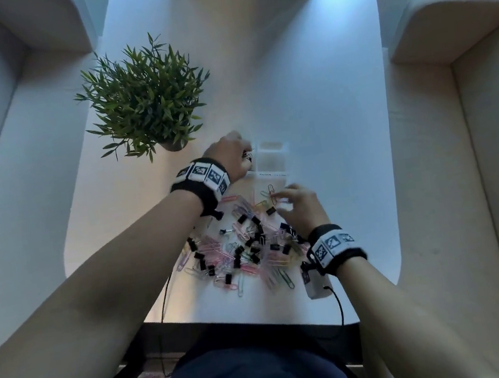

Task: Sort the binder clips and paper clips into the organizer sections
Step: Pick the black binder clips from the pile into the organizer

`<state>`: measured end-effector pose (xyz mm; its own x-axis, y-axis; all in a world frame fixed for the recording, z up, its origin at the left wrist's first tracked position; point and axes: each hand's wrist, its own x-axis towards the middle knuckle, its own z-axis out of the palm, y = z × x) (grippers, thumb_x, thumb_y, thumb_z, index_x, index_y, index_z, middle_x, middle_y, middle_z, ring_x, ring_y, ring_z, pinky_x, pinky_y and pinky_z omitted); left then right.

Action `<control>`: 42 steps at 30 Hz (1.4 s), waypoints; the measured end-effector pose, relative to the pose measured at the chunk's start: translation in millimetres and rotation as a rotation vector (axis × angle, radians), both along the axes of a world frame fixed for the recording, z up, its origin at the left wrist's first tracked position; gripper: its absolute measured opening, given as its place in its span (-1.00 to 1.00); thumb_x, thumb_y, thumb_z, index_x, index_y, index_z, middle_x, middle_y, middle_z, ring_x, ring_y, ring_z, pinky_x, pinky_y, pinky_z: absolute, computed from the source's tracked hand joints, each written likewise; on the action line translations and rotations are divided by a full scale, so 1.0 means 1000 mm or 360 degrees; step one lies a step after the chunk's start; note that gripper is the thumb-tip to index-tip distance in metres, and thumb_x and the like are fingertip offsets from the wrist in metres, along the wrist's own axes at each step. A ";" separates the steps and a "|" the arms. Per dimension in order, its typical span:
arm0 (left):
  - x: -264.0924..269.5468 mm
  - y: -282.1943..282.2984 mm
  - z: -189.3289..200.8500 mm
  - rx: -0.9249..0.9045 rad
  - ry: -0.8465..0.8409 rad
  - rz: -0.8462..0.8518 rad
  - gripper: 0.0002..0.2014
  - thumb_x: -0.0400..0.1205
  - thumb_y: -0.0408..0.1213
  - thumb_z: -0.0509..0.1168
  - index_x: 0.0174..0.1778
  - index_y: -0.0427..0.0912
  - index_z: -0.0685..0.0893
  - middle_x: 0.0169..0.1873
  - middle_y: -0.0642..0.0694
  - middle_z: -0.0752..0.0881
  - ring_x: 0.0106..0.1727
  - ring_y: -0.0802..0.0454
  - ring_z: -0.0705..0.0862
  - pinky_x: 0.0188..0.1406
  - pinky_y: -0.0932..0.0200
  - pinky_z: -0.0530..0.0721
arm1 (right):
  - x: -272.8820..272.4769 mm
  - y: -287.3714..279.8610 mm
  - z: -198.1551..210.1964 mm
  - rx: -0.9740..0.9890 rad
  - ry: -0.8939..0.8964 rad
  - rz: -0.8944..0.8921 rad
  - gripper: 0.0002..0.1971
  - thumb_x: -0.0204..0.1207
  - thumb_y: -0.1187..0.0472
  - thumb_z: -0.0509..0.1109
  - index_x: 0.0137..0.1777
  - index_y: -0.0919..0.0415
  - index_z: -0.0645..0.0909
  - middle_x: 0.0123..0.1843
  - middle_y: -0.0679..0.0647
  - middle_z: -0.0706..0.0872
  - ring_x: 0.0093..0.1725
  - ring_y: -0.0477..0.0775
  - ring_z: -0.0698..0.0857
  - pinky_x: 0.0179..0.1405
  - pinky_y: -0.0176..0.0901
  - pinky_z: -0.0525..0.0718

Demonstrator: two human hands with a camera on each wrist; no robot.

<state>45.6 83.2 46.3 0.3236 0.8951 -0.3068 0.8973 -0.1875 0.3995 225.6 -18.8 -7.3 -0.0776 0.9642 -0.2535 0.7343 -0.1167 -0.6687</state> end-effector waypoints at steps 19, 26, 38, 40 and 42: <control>-0.015 -0.111 -0.067 0.0046 -0.0360 0.0027 -0.82 0.52 -0.43 0.35 0.03 -0.27 0.69 -0.09 -0.19 0.75 -0.15 -0.07 0.69 -0.03 0.11 0.70 | -0.018 -0.015 -0.018 0.0120 -0.0137 -0.0012 -0.68 0.33 0.51 0.44 0.07 0.24 0.69 0.02 0.17 0.65 -0.08 0.10 0.64 0.03 -0.19 0.63; -0.023 -0.105 -0.057 0.0090 -0.0578 0.0296 -0.75 0.41 -0.44 0.39 0.01 -0.24 0.67 -0.21 -0.11 0.69 -0.27 0.03 0.61 -0.21 0.19 0.70 | -0.007 -0.019 -0.003 0.0293 0.0073 -0.0313 -0.76 0.34 0.41 0.47 -0.03 0.15 0.74 -0.14 0.06 0.79 -0.24 -0.10 0.67 -0.10 -0.29 0.66; -0.074 -0.096 -0.050 -0.0410 -0.1289 0.1267 -0.71 0.44 -0.55 0.13 -0.50 -0.14 0.57 -0.43 -0.16 0.52 -0.53 0.07 0.41 -0.48 0.16 0.39 | -0.056 -0.042 -0.012 0.0156 -0.0197 0.0306 -0.89 0.49 0.31 0.40 -0.11 0.31 0.76 -0.17 0.19 0.67 -0.32 0.18 0.64 -0.25 0.02 0.73; -0.071 -0.107 -0.049 -0.0449 -0.0778 0.0644 -0.90 0.50 -0.43 0.27 -0.23 -0.12 0.57 -0.22 -0.04 0.55 -0.36 0.06 0.49 -0.29 0.18 0.53 | -0.059 -0.043 -0.013 0.0145 -0.0218 0.0272 -0.85 0.54 0.29 0.36 -0.12 0.34 0.75 -0.15 0.19 0.67 -0.31 0.15 0.64 -0.23 -0.03 0.73; -0.068 -0.118 -0.055 -0.0323 -0.0297 0.0063 -0.79 0.48 -0.26 0.36 0.01 -0.10 0.57 -0.09 0.01 0.51 -0.19 0.08 0.52 -0.04 0.23 0.56 | -0.059 -0.042 -0.014 0.0111 -0.0186 0.0209 -0.86 0.54 0.31 0.36 -0.10 0.33 0.75 -0.12 0.18 0.69 -0.26 0.12 0.64 -0.17 -0.13 0.68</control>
<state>-21.9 -34.8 -8.3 0.3570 0.8345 -0.4196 0.8099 -0.0528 0.5842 166.3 -60.4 -20.9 -0.1780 0.9633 -0.2008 0.8132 0.0291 -0.5813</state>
